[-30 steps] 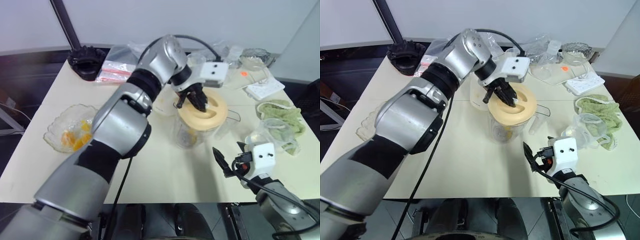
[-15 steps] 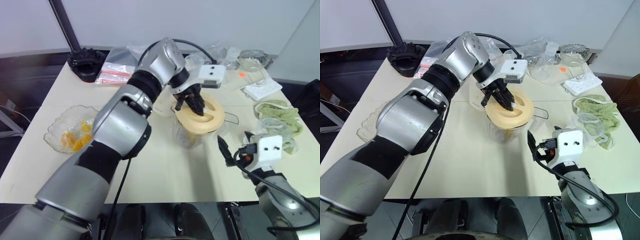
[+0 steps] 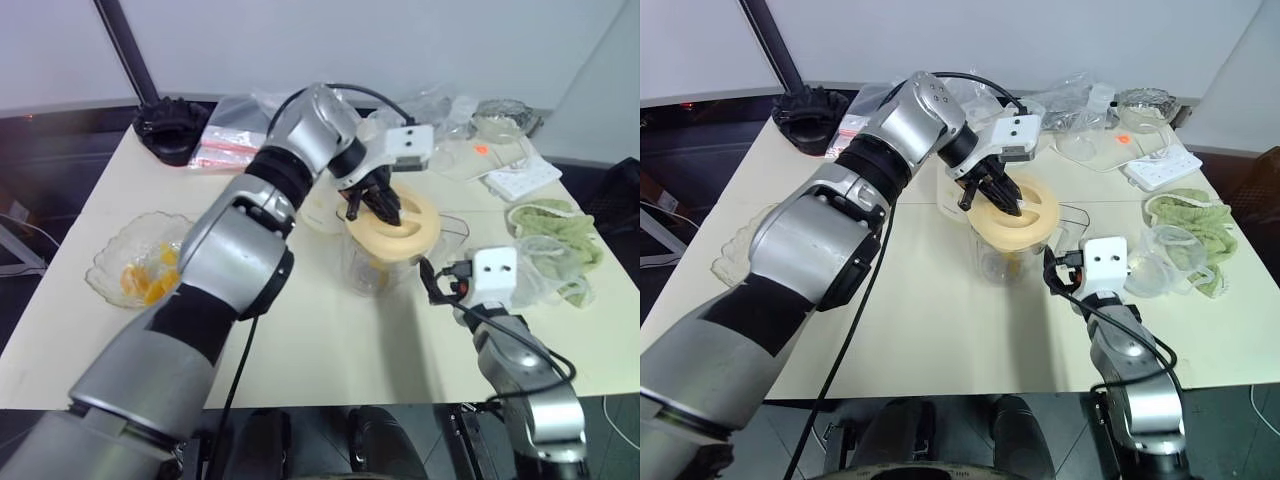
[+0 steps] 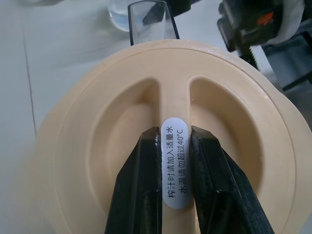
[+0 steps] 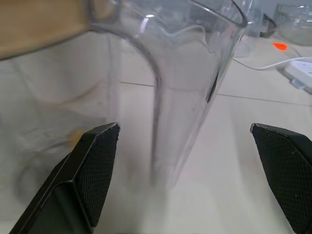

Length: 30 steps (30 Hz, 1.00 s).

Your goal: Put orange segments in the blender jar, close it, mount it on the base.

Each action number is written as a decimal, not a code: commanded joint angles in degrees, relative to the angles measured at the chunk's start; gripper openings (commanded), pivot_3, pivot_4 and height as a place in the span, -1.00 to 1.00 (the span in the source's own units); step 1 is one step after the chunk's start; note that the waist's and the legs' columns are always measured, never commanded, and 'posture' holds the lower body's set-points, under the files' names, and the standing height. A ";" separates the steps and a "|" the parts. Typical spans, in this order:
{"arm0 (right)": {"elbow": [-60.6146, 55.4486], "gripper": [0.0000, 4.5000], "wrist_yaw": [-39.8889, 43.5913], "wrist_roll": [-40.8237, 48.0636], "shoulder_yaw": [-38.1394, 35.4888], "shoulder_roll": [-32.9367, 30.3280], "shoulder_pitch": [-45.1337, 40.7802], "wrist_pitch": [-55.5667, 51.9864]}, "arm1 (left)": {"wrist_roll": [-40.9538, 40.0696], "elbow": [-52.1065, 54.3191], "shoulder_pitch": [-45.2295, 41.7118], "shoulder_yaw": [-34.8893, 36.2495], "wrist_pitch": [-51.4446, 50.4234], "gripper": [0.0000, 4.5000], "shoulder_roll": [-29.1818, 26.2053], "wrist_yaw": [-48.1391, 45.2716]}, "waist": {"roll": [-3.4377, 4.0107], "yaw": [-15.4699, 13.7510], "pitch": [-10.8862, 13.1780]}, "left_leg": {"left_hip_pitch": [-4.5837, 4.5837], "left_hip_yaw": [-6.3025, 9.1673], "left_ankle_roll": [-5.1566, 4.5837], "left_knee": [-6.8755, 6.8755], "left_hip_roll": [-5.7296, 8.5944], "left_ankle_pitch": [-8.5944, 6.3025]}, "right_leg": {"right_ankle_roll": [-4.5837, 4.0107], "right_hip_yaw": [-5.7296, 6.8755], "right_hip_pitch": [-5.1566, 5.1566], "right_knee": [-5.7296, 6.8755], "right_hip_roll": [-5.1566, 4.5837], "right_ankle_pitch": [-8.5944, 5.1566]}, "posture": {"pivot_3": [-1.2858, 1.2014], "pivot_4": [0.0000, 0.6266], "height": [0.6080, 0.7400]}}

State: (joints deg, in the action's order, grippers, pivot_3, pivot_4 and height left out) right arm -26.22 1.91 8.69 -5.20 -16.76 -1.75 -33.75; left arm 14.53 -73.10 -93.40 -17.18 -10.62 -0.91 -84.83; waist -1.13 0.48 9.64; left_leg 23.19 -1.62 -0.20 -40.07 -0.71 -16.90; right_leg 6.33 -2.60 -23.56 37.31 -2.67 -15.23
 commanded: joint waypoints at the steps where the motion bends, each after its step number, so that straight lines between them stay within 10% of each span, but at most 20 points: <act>1: 1.92 1.00 -0.21 -1.40 -0.55 0.58 -2.69 2.64 | 1.53 -2.51 3.18 -1.18 -1.19 -0.89 1.21 0.92 | 0.00 0.06 -0.01 | -0.10 0.02 0.00 0.00 0.00 0.00 | 0.00 0.02 0.11 -0.02 0.00 0.00 | 0.03 -0.52 1.00; 9: 3.66 1.00 0.22 -1.34 -1.66 1.70 -4.65 3.13 | 1.87 -2.54 4.00 -1.45 -1.30 -0.89 1.23 1.47 | -0.01 0.23 -0.02 | -0.70 0.02 0.00 0.02 -0.03 0.00 | -0.07 0.01 0.71 -0.08 -0.01 -0.04 | 0.03 -0.52 1.00; 18: 1.38 -0.58 1.00 -0.91 -1.76 2.33 -3.49 2.35 | 1.63 -2.10 4.39 -1.39 -0.57 -0.89 0.92 0.54 | 0.09 0.01 -0.07 | -0.74 0.02 0.00 0.03 -0.03 -0.01 | -0.08 0.00 0.78 -0.13 -0.05 -0.05 | 0.03 -0.52 1.00; 30: -0.28 -0.58 0.17 -1.34 0.43 3.11 -2.52 2.19 | 2.80 -0.36 7.23 -2.48 8.05 -0.89 -1.67 -1.63 | 0.09 0.18 -0.09 | -0.76 0.02 0.00 0.06 -0.09 -0.01 | -0.21 0.00 0.82 -0.21 -0.14 -0.13 | 0.03 -0.52 1.00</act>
State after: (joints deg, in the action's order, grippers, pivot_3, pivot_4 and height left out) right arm -23.56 2.07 8.97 -4.88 -13.34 -4.47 -32.17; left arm 14.27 -70.95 -89.60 -16.25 -3.88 -3.31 -86.11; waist -1.04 0.66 9.55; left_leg 22.42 -1.60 -0.19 -40.00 -0.81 -16.90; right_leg 6.12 -2.60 -22.74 37.09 -2.80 -15.36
